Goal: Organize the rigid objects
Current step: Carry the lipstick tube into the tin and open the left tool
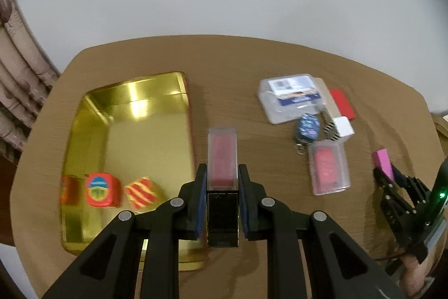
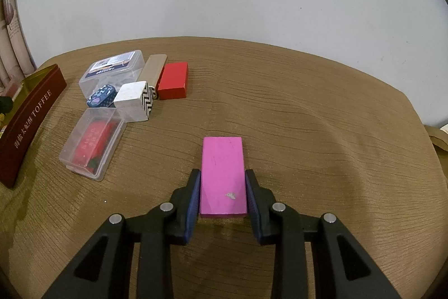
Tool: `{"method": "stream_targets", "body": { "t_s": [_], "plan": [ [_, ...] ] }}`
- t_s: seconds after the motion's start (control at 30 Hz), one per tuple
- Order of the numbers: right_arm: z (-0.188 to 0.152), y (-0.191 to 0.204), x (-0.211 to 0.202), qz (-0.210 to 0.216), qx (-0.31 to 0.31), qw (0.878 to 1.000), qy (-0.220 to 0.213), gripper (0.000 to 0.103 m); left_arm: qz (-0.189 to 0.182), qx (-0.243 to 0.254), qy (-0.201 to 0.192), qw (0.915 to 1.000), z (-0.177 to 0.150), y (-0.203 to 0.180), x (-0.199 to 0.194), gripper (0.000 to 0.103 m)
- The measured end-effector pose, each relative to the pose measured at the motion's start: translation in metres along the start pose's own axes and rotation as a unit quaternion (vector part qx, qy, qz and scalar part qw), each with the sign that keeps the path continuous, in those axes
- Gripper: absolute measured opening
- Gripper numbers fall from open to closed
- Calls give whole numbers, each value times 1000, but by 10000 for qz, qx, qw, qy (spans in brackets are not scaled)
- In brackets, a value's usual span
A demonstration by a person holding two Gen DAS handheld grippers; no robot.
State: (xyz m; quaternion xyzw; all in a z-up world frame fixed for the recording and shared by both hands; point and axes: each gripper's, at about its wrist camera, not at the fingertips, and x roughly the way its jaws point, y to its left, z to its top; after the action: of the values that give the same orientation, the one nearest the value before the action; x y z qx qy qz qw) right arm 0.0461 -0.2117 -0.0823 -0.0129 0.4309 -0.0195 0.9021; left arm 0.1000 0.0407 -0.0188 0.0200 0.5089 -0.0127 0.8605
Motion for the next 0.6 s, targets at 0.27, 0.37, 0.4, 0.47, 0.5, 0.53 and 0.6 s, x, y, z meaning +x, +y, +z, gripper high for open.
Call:
{"method": "stream_targets", "body": {
  "t_s": [0.27, 0.37, 0.4, 0.47, 0.5, 0.53, 0.6],
  "plan": [
    [0, -1, 0, -6, -5, 10000, -3, 32, 333, -263, 25, 9991, 2, 48, -1, 18],
    [0, -1, 0, 0, 1, 10000, -5, 32, 438, -355, 58, 9984, 2, 64, 2, 18],
    [0, 0, 0, -5, -2, 10000, -6, 32, 483, -365, 96, 9981, 2, 70, 5, 18],
    [0, -1, 0, -2, 0, 10000, -6, 32, 548, -415, 111, 9976, 1, 79, 8, 18],
    [0, -1, 0, -6, -2, 10000, -6, 32, 567, -411, 147, 9974, 1, 84, 11, 18],
    [-1, 0, 0, -16, -7, 10000, -6, 32, 594, -414, 170, 9972, 1, 87, 14, 18],
    [0, 0, 0, -23, -11, 10000, -5, 32, 654, -506, 196, 9964, 0, 97, 19, 18]
  ]
}}
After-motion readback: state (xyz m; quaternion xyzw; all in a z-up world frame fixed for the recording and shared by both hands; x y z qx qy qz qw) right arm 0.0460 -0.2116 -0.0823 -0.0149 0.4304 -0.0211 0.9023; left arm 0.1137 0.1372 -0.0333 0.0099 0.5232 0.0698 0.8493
